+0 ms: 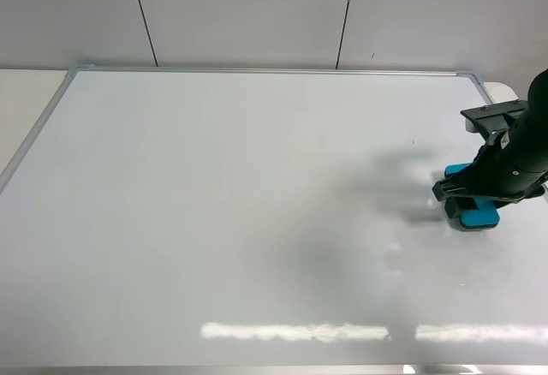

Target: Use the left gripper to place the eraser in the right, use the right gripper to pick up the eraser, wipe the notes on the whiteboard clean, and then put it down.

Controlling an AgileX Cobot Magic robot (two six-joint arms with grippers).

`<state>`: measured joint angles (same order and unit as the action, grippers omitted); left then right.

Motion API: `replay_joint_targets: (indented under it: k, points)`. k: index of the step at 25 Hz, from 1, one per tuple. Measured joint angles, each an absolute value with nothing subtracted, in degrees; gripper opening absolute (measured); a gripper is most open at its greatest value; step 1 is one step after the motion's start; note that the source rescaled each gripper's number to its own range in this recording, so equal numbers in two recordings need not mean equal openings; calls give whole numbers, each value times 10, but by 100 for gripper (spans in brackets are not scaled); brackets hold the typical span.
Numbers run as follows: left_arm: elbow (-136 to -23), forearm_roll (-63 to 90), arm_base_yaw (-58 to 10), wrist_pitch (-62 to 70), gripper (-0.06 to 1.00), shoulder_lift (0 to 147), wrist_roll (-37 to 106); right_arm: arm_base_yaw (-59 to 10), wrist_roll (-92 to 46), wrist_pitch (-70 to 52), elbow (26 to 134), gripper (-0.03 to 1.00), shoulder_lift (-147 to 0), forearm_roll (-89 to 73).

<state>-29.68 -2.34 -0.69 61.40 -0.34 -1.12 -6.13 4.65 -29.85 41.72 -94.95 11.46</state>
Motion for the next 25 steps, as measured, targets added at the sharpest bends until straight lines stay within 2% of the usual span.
replay_joint_targets:
  k: [1, 2, 5, 16, 25]
  points:
    - [-297, -23, -7, 614, 100, -3, -11, -61, 53, -298, 417, 75, -949, 125]
    - [-297, -23, -7, 614, 100, -3, -11, -61, 59, -298, 417, 86, -949, 134]
    - [-297, -23, -7, 614, 100, -3, -11, -61, 67, -298, 417, 97, -949, 146]
    - [-297, -23, -7, 614, 100, -3, -11, -61, 94, -300, 417, 100, -936, 131]
    - [-297, -23, -7, 614, 100, -3, -11, -61, 62, -373, 481, 100, -731, 62]
